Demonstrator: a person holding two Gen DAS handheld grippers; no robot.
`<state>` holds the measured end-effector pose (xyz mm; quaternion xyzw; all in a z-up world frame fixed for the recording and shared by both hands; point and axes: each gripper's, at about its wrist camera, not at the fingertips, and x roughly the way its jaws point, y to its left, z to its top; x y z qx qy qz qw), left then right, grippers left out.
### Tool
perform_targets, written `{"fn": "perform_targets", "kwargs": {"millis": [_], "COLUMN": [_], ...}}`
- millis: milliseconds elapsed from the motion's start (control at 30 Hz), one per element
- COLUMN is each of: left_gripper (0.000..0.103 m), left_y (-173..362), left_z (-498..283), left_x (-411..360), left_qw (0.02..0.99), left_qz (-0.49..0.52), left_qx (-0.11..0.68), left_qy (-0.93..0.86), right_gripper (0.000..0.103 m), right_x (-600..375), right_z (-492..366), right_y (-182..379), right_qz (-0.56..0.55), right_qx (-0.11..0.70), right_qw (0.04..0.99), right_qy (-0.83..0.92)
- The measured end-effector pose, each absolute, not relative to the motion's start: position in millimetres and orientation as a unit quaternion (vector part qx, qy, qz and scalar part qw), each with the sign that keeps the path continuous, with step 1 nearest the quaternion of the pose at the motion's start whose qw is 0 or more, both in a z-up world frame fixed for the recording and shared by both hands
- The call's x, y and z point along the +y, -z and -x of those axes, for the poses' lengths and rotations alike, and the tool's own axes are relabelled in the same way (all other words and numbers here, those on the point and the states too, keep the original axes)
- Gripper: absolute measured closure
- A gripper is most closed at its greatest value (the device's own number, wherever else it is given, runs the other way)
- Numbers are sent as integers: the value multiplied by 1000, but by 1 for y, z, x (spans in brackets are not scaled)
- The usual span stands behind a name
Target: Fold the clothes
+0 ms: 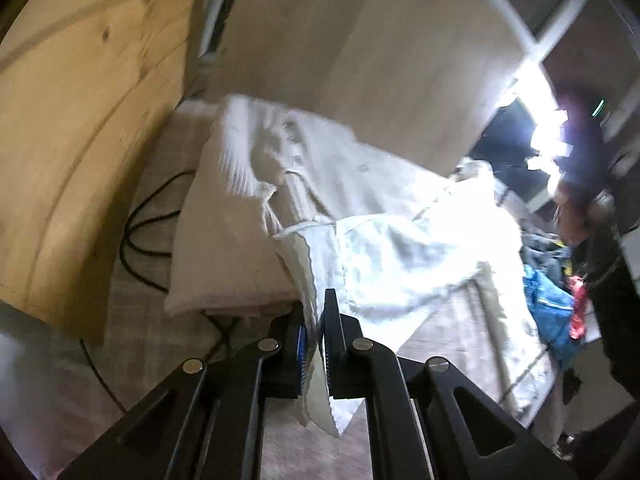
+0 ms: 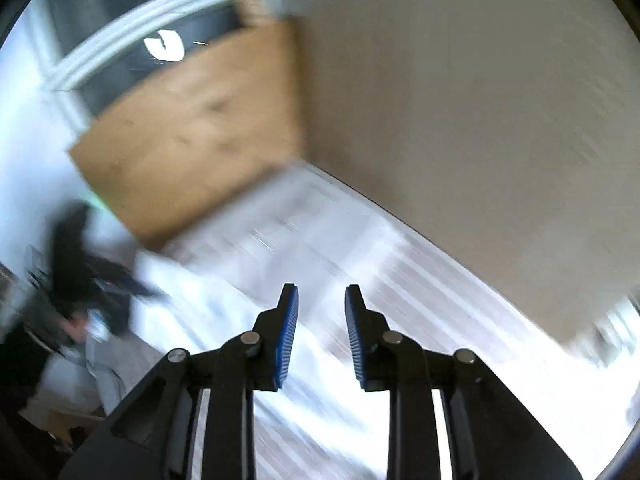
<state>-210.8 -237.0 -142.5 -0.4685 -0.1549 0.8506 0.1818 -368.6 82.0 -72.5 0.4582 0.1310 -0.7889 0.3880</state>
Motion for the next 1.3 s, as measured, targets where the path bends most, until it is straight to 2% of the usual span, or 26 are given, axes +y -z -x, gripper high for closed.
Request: {"fn": "perform_targets", "kwargs": {"millis": [167, 267, 400, 433, 567, 600, 667, 733, 767, 933, 1067, 1100, 1133, 1200, 1233, 1267, 1300], "left_gripper": [98, 98, 100, 103, 103, 103, 103, 94, 89, 89, 88, 88, 88, 86, 85, 85, 85], "left_y": [112, 111, 144, 147, 158, 159, 164, 170, 173, 187, 192, 193, 195, 197, 198, 199, 199], "left_z": [181, 182, 180, 178, 173, 171, 170, 171, 171, 173, 175, 176, 176, 178, 179, 180, 181], "left_x": [-228, -218, -225, -227, -230, -228, -227, -228, -229, -232, -228, -226, -225, -224, -223, -223, -222], "left_qw": [189, 169, 138, 137, 143, 141, 136, 130, 128, 115, 113, 111, 110, 107, 106, 105, 103], "left_qz": [456, 469, 507, 509, 510, 510, 514, 520, 523, 538, 544, 545, 546, 549, 550, 551, 551], "left_qx": [-128, -97, -94, -97, -109, -104, -104, -111, -114, -130, -122, -123, -124, -126, -127, -130, -128], "left_qy": [-860, -862, -846, -844, -841, -842, -840, -837, -835, -825, -822, -822, -821, -819, -818, -818, -818], "right_gripper": [79, 79, 79, 79, 79, 77, 65, 49, 46, 43, 44, 54, 72, 82, 94, 100, 100], "right_x": [176, 180, 150, 142, 121, 116, 110, 102, 98, 83, 84, 86, 89, 92, 94, 95, 97], "right_z": [367, 375, 388, 392, 417, 420, 423, 422, 421, 418, 423, 426, 428, 424, 421, 418, 415], "right_y": [138, 181, 204, 204, 214, 214, 213, 213, 214, 229, 233, 233, 232, 230, 229, 227, 226], "right_qz": [-562, -588, -560, -546, -533, -527, -525, -517, -510, -488, -497, -509, -527, -524, -516, -509, -502], "right_qx": [108, 93, 159, 182, 270, 294, 319, 350, 368, 450, 451, 438, 417, 419, 426, 431, 437], "right_qw": [254, 245, 253, 257, 268, 277, 306, 348, 365, 396, 424, 429, 438, 440, 437, 433, 429], "right_qy": [779, 765, 773, 777, 756, 747, 727, 700, 686, 635, 608, 604, 597, 597, 601, 606, 611]}}
